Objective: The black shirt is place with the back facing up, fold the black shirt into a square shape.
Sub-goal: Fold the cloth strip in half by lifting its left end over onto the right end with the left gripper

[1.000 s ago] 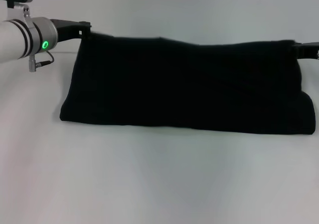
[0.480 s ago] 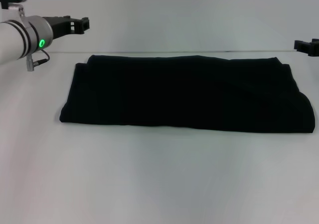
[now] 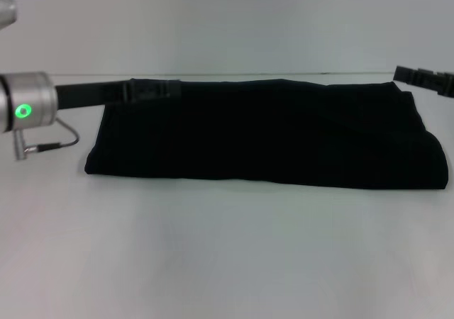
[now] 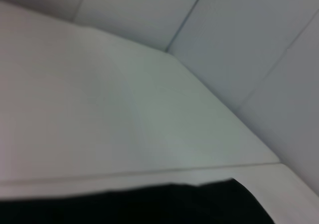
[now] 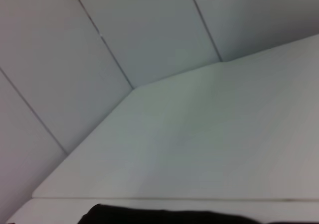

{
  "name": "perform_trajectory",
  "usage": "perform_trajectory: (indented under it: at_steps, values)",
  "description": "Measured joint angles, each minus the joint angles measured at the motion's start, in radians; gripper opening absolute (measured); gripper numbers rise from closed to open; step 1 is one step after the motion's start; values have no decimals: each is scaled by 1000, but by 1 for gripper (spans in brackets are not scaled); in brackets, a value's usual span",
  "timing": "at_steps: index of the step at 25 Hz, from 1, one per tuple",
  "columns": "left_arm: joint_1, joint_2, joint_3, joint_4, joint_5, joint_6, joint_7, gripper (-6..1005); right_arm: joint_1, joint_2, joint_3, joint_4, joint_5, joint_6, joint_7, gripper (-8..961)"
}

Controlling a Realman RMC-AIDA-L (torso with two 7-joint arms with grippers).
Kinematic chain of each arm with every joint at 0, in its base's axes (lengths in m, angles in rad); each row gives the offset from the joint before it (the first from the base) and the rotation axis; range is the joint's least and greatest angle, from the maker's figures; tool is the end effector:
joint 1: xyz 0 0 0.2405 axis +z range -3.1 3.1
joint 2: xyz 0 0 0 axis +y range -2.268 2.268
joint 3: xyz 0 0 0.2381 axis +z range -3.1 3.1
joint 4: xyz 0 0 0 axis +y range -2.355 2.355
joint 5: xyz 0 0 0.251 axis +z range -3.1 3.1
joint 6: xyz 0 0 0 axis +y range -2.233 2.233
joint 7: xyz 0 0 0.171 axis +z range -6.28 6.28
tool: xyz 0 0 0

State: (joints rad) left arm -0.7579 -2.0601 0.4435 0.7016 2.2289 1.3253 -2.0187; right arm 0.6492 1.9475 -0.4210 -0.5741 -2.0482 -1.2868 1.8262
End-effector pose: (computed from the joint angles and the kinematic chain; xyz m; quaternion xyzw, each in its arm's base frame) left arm -0.2386 0.4549 0.0318 -0.8310 -0.4544 -0.2484 0.2030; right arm 0.2967 0.4430 0.0741 -0.8053 0.4397 0.2890 0.2731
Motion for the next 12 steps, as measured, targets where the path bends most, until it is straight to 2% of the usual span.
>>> perform_trajectory:
  at_steps: [4,6,11,12]
  values:
    - [58,2,-3,43,2,41,-29,878,-24,-8,-4,-4,-2,-31,29,709]
    - [81,2,-2,61,8,50,-29,879,-38,-23,-6,-5,-6,-54,52,719]
    - [111,1,-2,79,35,102,-49,881,-62,-53,-7,-2,-19,-101,99,877]
    - [114,2,-3,79,48,108,-59,882,-65,-57,-7,-1,-22,-111,102,874]
